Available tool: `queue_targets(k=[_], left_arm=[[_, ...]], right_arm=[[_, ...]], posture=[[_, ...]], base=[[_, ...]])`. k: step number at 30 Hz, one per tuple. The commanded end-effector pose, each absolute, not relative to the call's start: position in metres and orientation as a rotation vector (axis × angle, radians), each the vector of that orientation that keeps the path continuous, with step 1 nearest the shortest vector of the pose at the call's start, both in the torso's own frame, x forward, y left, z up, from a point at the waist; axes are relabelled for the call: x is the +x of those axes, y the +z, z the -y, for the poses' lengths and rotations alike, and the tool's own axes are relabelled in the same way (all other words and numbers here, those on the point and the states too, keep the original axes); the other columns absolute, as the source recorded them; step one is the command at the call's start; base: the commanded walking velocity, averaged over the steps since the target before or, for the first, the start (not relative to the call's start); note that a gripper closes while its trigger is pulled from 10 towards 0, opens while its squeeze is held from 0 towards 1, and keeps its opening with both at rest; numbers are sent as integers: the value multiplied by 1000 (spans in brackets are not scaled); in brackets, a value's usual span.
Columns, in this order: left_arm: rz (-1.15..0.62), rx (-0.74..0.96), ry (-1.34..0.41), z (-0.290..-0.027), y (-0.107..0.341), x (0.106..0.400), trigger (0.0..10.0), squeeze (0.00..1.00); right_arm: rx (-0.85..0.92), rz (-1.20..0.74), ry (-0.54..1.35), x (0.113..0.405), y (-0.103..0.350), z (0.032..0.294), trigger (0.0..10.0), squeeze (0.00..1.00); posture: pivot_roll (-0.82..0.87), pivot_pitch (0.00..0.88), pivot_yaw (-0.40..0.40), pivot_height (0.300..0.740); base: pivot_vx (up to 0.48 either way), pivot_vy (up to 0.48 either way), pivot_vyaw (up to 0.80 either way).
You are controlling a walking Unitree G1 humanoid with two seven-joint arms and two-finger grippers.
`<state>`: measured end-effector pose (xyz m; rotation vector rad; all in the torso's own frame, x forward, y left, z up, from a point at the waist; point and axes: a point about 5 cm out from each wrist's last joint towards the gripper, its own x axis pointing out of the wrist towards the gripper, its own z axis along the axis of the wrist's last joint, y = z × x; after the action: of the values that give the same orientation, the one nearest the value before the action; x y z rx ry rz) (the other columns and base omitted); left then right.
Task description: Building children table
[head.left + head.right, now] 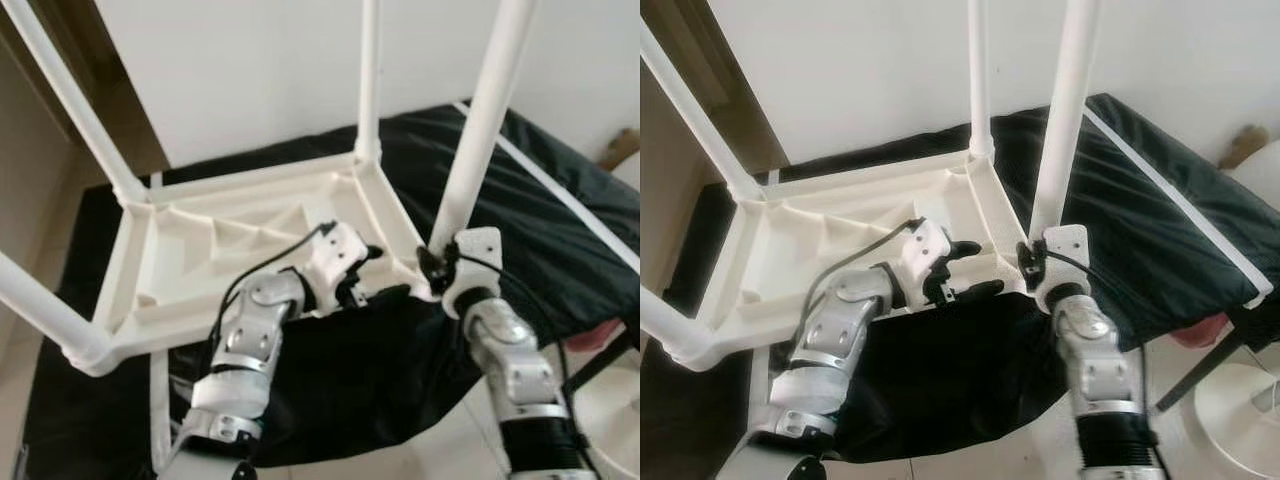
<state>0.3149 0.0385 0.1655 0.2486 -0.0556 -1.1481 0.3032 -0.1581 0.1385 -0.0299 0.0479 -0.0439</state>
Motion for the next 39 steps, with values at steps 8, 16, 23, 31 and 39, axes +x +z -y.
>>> queue_targets(k=[8,16,23,31,39], left_arm=[[75,241,-939,-43,165,324,10000,0],[78,241,-934,-44,165,325,10000,0],[81,243,-937,-43,166,324,10000,0],[83,245,-941,-43,166,325,10000,0],[86,240,-943,-42,166,324,10000,0]], right_arm=[[40,-91,-219,297,129,148,10000,0],[33,-95,-226,298,129,144,10000,0],[38,-88,-239,299,131,141,10000,0],[40,-60,-225,299,134,141,10000,400],[69,25,-87,298,146,159,10000,1000]], posture=[[-96,0,80,740],[-94,0,77,740],[-94,0,79,740],[-96,0,79,740],[-100,0,70,740]], base=[[0,0,0],[0,0,0],[0,0,0],[0,0,0],[0,0,0]])
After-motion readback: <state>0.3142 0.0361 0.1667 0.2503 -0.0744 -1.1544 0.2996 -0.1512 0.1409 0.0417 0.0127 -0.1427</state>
